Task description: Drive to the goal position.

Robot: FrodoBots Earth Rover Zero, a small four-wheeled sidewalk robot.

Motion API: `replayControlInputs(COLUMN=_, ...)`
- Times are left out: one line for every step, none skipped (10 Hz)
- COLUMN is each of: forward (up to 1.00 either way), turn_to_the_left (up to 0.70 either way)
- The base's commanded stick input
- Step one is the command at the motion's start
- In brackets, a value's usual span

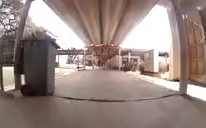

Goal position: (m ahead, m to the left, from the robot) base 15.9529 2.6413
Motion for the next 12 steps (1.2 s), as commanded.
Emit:
replayControlInputs(forward=0.5, turn_to_the_left=0.0)
replayControlInputs(forward=0.5, turn_to_the_left=0.0)
replayControlInputs(forward=0.5, turn_to_the_left=0.0)
replayControlInputs(forward=0.5, turn_to_the_left=0.0)
replayControlInputs(forward=0.5, turn_to_the_left=0.0)
replayControlInputs(forward=0.5, turn_to_the_left=0.0)
replayControlInputs(forward=0.5, turn_to_the_left=0.0)
replayControlInputs(forward=0.5, turn_to_the_left=0.0)
replayControlInputs(forward=0.5, turn_to_the_left=0.0)
replayControlInputs(forward=0.5, turn_to_the_left=0.0)
replayControlInputs(forward=0.5, turn_to_the_left=0.0)
replayControlInputs(forward=0.5, turn_to_the_left=0.0)
